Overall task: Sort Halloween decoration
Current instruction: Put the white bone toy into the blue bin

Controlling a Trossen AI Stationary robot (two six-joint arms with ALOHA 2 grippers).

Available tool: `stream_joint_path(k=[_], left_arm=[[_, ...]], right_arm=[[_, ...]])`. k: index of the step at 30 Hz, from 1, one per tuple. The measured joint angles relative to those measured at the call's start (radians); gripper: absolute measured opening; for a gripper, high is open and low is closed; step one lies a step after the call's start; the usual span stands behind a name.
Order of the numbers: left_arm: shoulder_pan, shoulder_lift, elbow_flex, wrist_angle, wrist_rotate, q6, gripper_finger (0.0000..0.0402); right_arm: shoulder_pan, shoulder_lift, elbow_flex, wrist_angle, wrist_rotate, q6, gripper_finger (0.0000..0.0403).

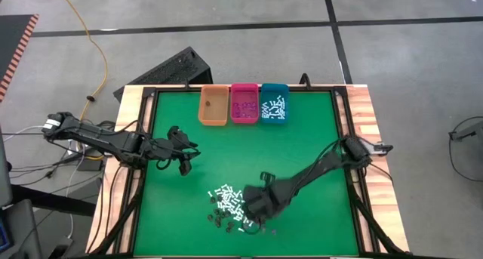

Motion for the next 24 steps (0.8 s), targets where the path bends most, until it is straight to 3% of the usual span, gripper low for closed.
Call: stream_joint_path(k=[7,13,20,24], left_arm=[[0.000,0.000,0.000,0.003,0.000,0.001,0.0144],[0.000,0.000,0.000,0.000,0.000,0.007,0.0144],[0.000,0.000,0.000,-0.001,0.000,0.006,0.0144],[0.000,0.000,0.000,-0.010,0.000,0.003,0.0144]], right_arm=[[-0.156,-0.203,-0.013,-0.160,0.026,-0.220,0.0019],[-0.410,-0.371,-0.011,-0.252,0.060,-0.416,0.0019],[-0.784,-0.444,-0.010,-0.243,0.011,-0.578,0.0019],[-0.920,-0.412,-0.010,-0.224,-0.016,-0.623,0.0021]])
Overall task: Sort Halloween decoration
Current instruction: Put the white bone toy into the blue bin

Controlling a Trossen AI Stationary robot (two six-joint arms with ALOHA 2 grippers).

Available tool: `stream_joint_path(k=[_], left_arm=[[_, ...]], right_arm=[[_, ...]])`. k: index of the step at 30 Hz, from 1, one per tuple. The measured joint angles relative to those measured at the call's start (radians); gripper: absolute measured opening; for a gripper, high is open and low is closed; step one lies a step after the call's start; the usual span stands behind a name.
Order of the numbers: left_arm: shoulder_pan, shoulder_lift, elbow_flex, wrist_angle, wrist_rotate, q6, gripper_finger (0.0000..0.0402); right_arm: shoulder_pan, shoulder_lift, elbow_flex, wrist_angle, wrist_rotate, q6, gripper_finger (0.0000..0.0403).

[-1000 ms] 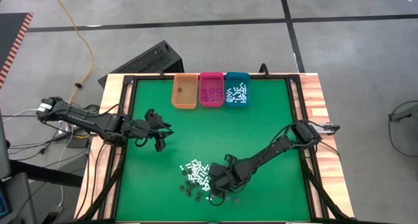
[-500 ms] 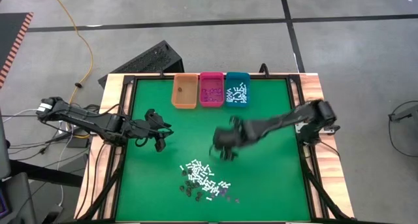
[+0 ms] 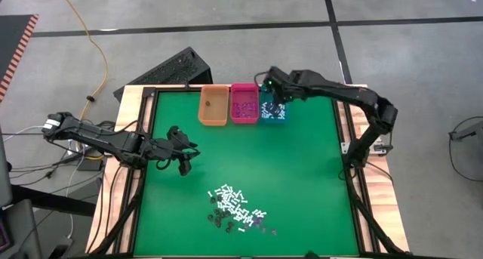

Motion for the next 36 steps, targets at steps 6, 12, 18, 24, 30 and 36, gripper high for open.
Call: stream_joint_path(k=[6,12,18,24,30,36], left_arm=[[0.000,0.000,0.000,-0.035,0.000,-0.015,0.0144],[0.000,0.000,0.000,-0.038,0.003,-0.019,0.0144],[0.000,0.000,0.000,-0.037,0.000,-0.016,0.0144],[-0.009,0.000,0.000,-0.025,0.000,-0.012,0.0144],[-0.012,0.000,0.000,-0.015,-0.003,-0.003,0.0144],[-0.012,0.000,0.000,-0.002,-0.005,0.001,0.0144]], right_arm=[[-0.081,0.102,0.000,0.034,-0.094,-0.018,0.0042],[-0.090,0.163,0.000,0.033,-0.109,-0.049,0.0093],[-0.089,0.163,0.000,0.037,-0.136,-0.047,0.0179],[0.048,0.079,0.001,0.042,-0.231,-0.053,0.0215],[0.354,0.020,0.001,0.040,-0.281,0.040,0.0206],[0.683,0.060,0.001,0.099,-0.227,0.169,0.0199]])
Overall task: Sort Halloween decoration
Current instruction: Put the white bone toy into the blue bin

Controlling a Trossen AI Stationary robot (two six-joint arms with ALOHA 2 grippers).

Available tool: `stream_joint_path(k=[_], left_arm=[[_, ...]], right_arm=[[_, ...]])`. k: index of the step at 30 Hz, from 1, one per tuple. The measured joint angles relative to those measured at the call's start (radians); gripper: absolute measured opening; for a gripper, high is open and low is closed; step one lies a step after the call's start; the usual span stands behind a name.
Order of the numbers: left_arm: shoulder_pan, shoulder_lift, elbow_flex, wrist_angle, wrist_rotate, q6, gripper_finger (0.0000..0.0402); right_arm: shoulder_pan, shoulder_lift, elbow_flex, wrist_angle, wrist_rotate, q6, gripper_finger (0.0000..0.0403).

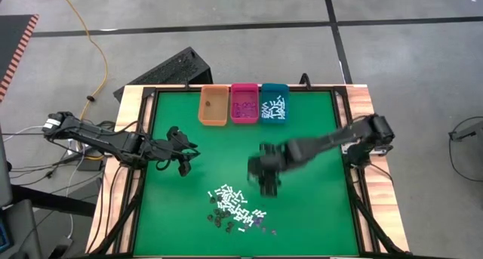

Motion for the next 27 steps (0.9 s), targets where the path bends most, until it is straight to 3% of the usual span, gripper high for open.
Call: stream_joint_path(k=[4,8,17,27], left_arm=[[0.000,0.000,0.000,0.002,-0.017,0.004,0.0144],[0.000,0.000,0.000,0.006,-0.020,0.003,0.0144],[0.000,0.000,0.000,0.006,-0.020,0.004,0.0144],[0.000,0.000,0.000,0.005,-0.023,0.004,0.0144]], right_arm=[[0.154,0.067,-0.001,0.076,0.092,0.043,0.0195],[0.227,0.150,-0.001,0.136,0.103,0.082,0.0188],[0.272,0.335,-0.001,0.175,0.005,0.088,0.0171],[0.262,0.370,0.000,0.172,0.025,0.080,0.0162]])
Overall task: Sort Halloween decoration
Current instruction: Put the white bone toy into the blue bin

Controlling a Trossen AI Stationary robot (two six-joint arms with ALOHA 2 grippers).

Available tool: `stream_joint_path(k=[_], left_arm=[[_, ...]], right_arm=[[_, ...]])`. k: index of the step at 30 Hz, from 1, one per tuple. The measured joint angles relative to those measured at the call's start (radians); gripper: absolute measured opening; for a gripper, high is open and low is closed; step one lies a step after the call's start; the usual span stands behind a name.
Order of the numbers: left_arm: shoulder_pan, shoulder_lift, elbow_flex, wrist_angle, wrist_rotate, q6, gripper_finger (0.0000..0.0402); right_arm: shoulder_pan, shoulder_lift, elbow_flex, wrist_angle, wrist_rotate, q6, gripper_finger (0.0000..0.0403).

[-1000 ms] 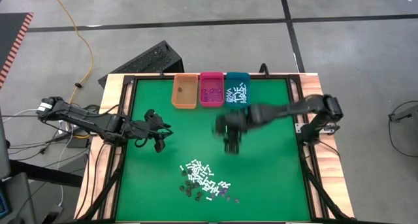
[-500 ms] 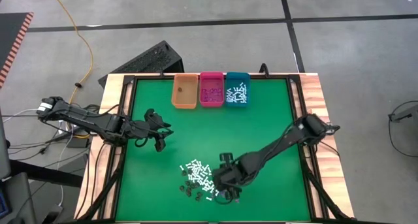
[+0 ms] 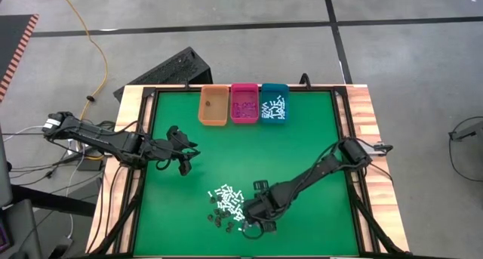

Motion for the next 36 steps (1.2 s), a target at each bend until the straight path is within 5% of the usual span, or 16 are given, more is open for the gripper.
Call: stream_joint_path(k=[14,22,32,36], left_arm=[[0.000,0.000,0.000,-0.014,-0.001,-0.001,0.0144],[0.000,0.000,0.000,-0.011,-0.002,-0.002,0.0144],[0.000,0.000,0.000,-0.013,-0.002,-0.003,0.0144],[0.000,0.000,0.000,-0.013,-0.002,-0.008,0.0144]], right_arm=[[-0.015,0.042,0.004,0.037,-0.046,-0.090,0.0107],[-0.025,0.041,0.003,0.031,-0.047,-0.085,0.0017],[-0.038,-0.047,-0.004,-0.041,0.024,-0.024,0.0017],[-0.038,-0.086,-0.001,-0.147,0.039,0.170,0.0018]])
